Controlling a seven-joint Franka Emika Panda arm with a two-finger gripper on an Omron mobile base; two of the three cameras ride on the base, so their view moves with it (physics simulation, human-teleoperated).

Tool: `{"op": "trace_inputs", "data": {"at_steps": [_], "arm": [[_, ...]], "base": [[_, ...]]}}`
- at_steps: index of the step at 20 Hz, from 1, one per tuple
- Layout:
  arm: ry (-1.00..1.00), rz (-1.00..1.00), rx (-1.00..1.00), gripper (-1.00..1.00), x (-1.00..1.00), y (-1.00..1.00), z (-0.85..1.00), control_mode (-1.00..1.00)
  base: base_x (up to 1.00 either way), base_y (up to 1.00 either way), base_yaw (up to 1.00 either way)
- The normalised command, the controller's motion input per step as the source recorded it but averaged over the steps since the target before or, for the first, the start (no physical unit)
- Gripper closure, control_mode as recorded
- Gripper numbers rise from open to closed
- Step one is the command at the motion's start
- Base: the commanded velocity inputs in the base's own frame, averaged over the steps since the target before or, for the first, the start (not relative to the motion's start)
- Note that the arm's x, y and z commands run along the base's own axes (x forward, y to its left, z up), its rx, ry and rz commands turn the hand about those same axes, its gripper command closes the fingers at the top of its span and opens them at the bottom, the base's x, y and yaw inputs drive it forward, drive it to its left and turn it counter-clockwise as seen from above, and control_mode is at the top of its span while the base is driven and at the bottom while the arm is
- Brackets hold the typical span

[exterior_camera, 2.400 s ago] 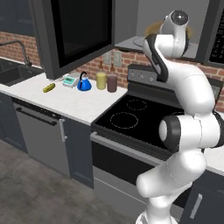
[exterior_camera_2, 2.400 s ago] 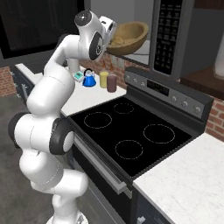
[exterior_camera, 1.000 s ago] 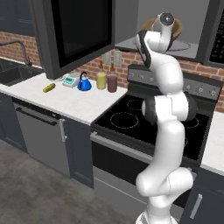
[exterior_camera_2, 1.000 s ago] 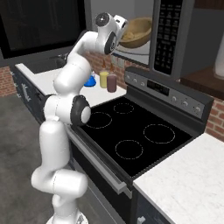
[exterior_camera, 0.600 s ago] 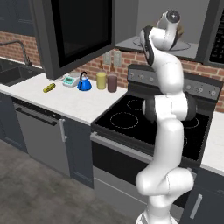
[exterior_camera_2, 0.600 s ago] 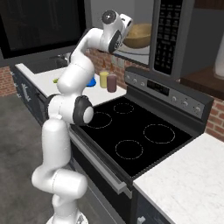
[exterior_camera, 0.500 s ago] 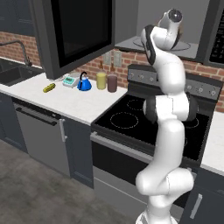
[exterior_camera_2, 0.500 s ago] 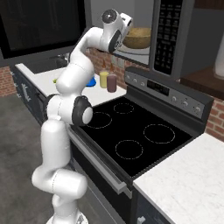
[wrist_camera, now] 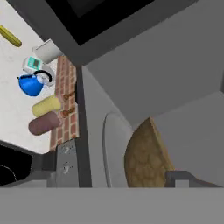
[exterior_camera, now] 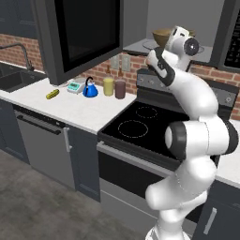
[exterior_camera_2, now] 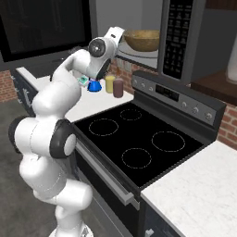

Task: Pick the onion from the sink and place it in the bowl. Then pick the bowl and place it in the microwave. Then close the microwave door and press the start button.

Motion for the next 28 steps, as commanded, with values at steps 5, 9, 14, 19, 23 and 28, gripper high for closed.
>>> {"op": "trace_inputs", "data": {"at_steps": [5, 9, 14, 19, 23, 28], "arm": [[-0.7, 0.05, -0.08, -1.0, -0.99, 0.79, -0.56, -1.0], [-0.37, 0.0, 0.0, -1.0, -1.0, 0.35, 0.39, -1.0], [-0.13, 0.0, -0.02, -1.0, -1.0, 0.2, 0.36, -1.0], [0.0, 0.0, -0.05, -1.0, -1.0, 0.24, 0.27, -1.0], [0.0, 0.0, -0.12, -1.0, -1.0, 0.42, 0.44, -1.0], [0.09, -0.01, -0.22, -1.0, -0.9, 0.49, 0.4, -1.0]], "base": [[0.0, 0.0, 0.0], [0.0, 0.0, 0.0], [0.0, 0.0, 0.0], [0.0, 0.0, 0.0], [0.0, 0.0, 0.0], [0.0, 0.0, 0.0]]}}
